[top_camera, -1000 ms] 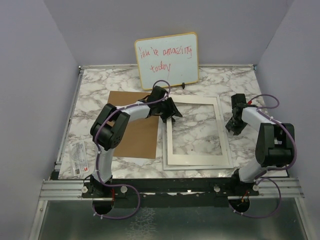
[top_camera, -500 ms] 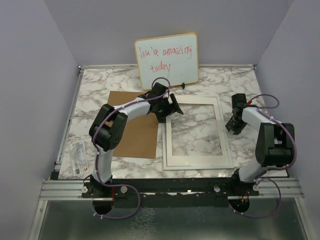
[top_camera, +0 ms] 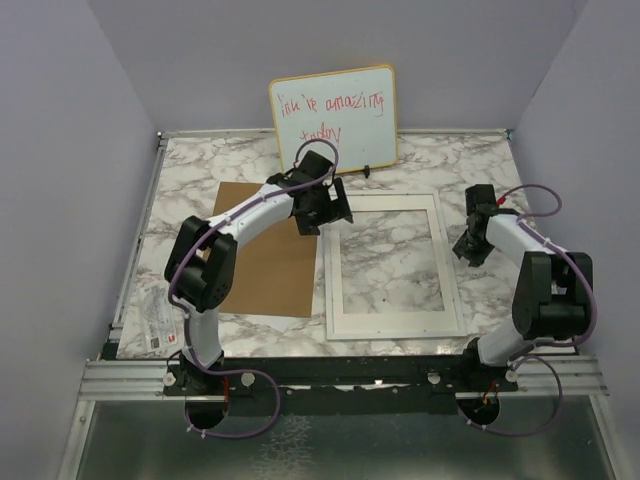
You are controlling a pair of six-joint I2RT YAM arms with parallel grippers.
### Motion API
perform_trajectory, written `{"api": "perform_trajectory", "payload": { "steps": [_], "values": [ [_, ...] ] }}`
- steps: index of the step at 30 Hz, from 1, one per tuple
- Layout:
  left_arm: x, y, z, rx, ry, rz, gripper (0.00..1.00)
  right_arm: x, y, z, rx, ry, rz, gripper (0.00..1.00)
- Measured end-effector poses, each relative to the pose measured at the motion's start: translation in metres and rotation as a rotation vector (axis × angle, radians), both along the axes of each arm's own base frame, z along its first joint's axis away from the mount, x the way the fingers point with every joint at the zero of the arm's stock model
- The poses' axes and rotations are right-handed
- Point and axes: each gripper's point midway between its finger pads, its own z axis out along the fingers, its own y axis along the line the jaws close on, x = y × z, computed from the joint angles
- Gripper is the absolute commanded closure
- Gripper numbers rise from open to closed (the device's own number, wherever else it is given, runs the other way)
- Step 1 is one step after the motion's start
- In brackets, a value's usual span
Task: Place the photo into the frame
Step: Place the photo frame item in the photo frame, then move the photo frame to the center of the board.
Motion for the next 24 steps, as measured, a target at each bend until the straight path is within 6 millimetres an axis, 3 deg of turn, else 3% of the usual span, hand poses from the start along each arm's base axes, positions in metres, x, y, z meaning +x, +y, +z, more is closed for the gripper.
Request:
{"api": "perform_trajectory", "payload": {
  "steps": [6, 9, 13, 17, 21, 24],
  "values": [
    [0.002, 0.024, 0.026, 0.076, -0.092, -0.020, 0.01, 0.017, 0.017, 0.033, 0.079, -0.129, 0.090, 0.58],
    [0.008, 0.042, 0.029, 0.116, -0.118, -0.017, 0.01, 0.030, 0.040, 0.060, 0.186, -0.249, 0.169, 0.57],
    [0.024, 0.086, 0.023, 0.170, -0.118, 0.032, 0.02, 0.046, 0.078, 0.092, 0.350, -0.403, 0.285, 0.57],
    [0.042, 0.136, 0.018, 0.207, -0.099, 0.114, 0.03, 0.053, 0.127, 0.109, 0.498, -0.474, 0.404, 0.57],
    [0.057, 0.183, 0.018, 0.238, -0.099, 0.197, 0.03, 0.048, 0.200, 0.113, 0.629, -0.460, 0.553, 0.57],
    [0.064, 0.207, 0.017, 0.256, -0.101, 0.236, 0.03, 0.047, 0.255, 0.111, 0.713, -0.423, 0.640, 0.57]
  ]
}}
